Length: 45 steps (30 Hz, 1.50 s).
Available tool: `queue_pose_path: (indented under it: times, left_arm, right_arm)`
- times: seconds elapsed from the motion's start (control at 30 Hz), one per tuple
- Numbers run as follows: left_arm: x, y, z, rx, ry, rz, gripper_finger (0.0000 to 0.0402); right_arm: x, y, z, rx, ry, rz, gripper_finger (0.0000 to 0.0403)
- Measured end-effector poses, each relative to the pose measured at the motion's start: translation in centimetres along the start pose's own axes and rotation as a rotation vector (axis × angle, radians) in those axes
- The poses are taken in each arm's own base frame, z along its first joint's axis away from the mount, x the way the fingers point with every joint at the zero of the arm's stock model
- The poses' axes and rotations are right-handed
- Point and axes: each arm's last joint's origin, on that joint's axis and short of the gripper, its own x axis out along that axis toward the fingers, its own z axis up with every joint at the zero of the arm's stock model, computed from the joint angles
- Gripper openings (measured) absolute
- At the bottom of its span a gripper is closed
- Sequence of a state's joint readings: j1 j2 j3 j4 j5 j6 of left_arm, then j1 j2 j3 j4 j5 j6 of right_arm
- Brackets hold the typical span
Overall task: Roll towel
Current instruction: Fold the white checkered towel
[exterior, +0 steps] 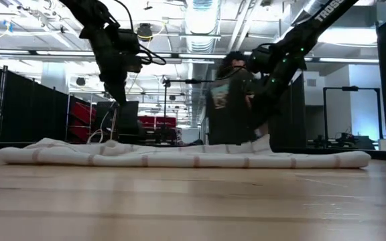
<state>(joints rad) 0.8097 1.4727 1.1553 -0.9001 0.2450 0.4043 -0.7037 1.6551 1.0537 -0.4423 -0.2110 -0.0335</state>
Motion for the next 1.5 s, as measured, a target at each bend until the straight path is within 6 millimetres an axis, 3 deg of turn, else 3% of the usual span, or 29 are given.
queue_pose_path:
  times: [0.17, 0.3, 0.47, 0.67, 0.83, 1.07, 1.5]
  left_arm:
    - [-0.1, -0.2, -0.2, -0.067, 0.029, 0.002, 0.0135]
    - [-0.2, -2.2, -0.5, -0.085, 0.078, -0.114, 0.0147]
    - [1.6, -5.6, -0.4, -0.033, 0.135, -0.135, 0.0142]
    - [4.2, -8.9, -2.0, 0.208, 0.237, -0.056, 0.0135]
    - [5.8, -9.8, -3.3, 0.381, 0.258, -0.053, 0.0135]
    - [7.4, -10.7, -3.2, 0.506, 0.137, -0.011, 0.0135]
    - [9.5, -11.2, -5.1, 0.584, 0.124, 0.048, 0.0134]
  right_arm:
    - [-2.6, -0.9, 1.1, -0.013, -0.021, -0.052, 0.0184]
    - [-4.4, 0.6, 0.9, -0.057, -0.019, 0.060, 0.0198]
    - [-2.9, 3.8, -0.7, -0.131, 0.104, 0.163, 0.0194]
    - [-0.8, 6.3, -2.6, -0.215, 0.125, 0.212, 0.0192]
    - [-0.6, 6.8, -2.9, -0.231, 0.133, 0.220, 0.0192]
    - [-0.5, 6.8, -2.7, -0.229, 0.112, 0.220, 0.0192]
    - [-0.5, 6.8, -2.7, -0.234, 0.108, 0.219, 0.0192]
